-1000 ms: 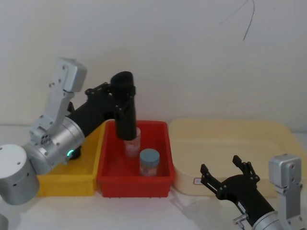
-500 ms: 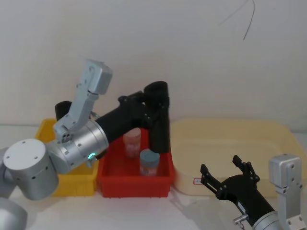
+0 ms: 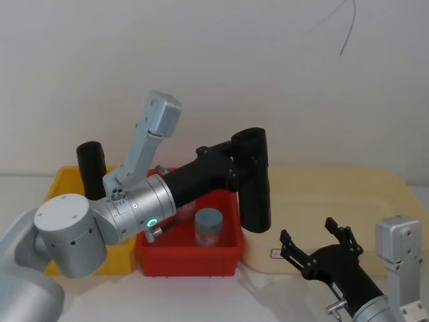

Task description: Pick up the garbage bag with the one hand and transfer it to the other hand.

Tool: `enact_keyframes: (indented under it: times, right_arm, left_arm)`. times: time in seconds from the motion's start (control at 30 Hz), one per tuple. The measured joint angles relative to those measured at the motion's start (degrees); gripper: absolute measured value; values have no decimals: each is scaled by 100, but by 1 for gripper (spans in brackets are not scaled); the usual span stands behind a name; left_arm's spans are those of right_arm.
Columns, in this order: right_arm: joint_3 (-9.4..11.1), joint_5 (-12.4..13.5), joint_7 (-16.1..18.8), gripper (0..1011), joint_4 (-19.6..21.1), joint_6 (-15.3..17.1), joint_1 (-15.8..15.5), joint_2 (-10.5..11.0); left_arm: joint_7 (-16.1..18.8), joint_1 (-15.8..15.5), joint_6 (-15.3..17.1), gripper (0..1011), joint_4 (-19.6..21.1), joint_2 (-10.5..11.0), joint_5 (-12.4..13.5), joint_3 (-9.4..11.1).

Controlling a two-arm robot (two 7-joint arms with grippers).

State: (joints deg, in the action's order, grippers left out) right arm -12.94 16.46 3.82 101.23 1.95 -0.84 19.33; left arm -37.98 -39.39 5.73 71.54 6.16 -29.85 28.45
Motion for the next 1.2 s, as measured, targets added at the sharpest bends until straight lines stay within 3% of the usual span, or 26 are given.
enact_keyframes:
  times: [0.7,1.2]
  right_arm:
    - [-15,-6,58,1001,15,21,13,17]
    - [-279,-96,563,1001,29,273,363,136]
  left_arm:
    - [-95,-156,1,405,-343,-112,-146,137]
    - [-108,-186,-7,405,-403,-124,-165,163]
